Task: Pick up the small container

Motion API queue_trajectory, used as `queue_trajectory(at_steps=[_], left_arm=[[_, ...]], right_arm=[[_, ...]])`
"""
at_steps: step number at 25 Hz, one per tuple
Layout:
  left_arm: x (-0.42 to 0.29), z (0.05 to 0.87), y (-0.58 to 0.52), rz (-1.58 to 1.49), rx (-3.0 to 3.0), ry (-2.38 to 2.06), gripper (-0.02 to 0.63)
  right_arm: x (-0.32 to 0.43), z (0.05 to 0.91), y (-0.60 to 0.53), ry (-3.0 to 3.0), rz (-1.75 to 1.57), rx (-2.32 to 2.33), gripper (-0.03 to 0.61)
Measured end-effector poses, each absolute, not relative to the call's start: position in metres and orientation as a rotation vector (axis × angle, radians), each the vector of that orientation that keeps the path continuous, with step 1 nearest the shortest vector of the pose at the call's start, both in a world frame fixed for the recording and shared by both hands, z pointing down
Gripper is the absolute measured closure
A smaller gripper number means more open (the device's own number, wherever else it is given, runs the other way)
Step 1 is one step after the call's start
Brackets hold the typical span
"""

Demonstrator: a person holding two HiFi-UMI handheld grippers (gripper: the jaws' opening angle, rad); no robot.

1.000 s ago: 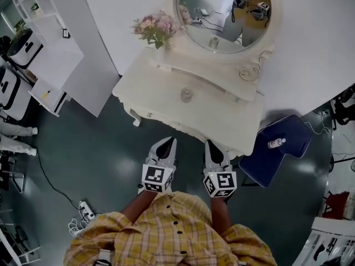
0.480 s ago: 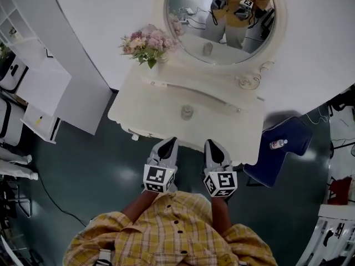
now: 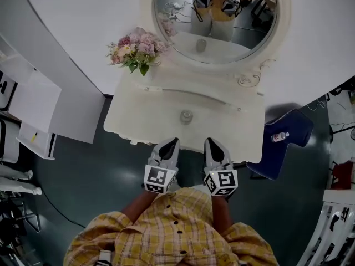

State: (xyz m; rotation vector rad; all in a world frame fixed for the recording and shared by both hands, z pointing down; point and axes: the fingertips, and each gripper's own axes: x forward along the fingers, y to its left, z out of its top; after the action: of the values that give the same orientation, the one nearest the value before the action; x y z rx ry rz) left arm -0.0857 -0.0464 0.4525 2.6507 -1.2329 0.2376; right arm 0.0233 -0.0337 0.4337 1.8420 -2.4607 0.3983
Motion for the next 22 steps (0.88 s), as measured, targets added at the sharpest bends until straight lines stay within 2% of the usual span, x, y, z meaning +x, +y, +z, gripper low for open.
queue_trajectory(at_steps=[22], left_arm=[[-0.054, 0.499, -0.083, 0.377, 2.558, -1.256, 0.614]], right_arm=[[0.057, 0.464, -0.065, -2.422, 0.491, 1.795, 0.575]])
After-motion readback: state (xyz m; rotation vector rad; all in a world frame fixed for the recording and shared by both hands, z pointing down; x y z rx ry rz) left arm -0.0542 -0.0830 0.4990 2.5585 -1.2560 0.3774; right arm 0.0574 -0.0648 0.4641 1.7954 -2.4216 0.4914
